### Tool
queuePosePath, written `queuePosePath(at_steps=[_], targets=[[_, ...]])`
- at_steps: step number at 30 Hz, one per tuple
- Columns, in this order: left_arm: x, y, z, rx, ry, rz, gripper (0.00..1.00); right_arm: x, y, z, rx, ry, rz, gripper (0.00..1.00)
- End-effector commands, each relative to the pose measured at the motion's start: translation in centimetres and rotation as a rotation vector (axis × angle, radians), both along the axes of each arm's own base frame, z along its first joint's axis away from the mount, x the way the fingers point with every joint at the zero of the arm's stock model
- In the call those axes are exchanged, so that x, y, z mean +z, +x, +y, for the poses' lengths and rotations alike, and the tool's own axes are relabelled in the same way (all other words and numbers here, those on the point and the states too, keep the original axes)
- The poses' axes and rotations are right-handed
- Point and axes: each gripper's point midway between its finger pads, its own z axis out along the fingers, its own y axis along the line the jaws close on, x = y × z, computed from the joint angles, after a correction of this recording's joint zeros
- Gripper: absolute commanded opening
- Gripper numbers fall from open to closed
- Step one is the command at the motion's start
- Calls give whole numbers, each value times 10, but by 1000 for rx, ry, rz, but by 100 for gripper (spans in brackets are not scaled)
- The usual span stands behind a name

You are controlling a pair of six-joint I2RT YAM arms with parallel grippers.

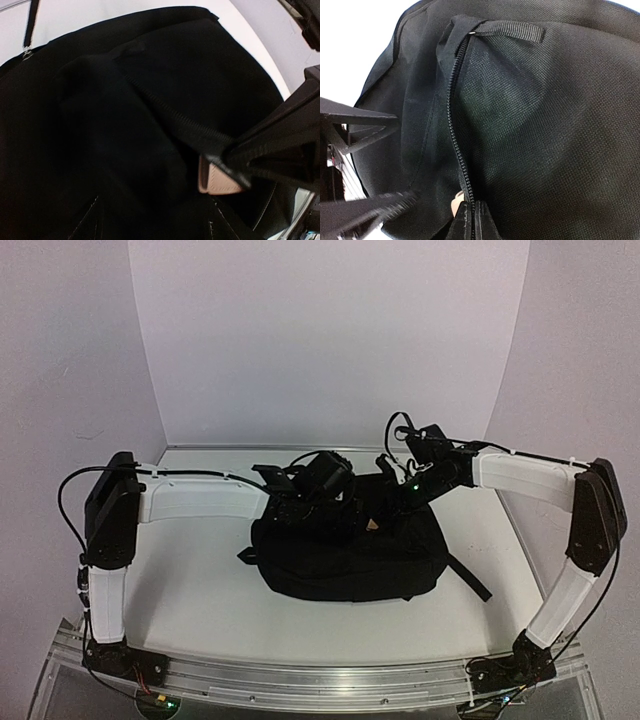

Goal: Pack the student bag
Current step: Adjust the student bag at the center of the board.

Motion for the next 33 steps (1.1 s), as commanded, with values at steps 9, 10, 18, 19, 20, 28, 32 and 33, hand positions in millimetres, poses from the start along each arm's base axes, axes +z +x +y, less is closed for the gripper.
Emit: queuePosePath(at_steps=[9,10,18,19,20,28,32,33], targets=[[-23,34,-26,111,125,46,69,7,12,-19,-98,-9,-43,0],[-30,33,-26,117,135,62,68,7,12,-19,-100,-8,-43,0],[-54,25,-6,158,178,94,65,10,16,-25,-133,2,-47,0],[-57,26,-4,163,196,93,66,10,17,-25,-137,6,-47,0],[-60,27,-3,169,216,92,68,11,18,-25,-141,11,-46,0],[-96,36,3,200,319,132,74,17,16,-25,-143,39,-50,0],[-100,31,7,188,331,152,55,19,15,-26,-139,42,-55,0],[-89,30,3,171,292,145,46,20,14,-25,-131,46,-57,0]])
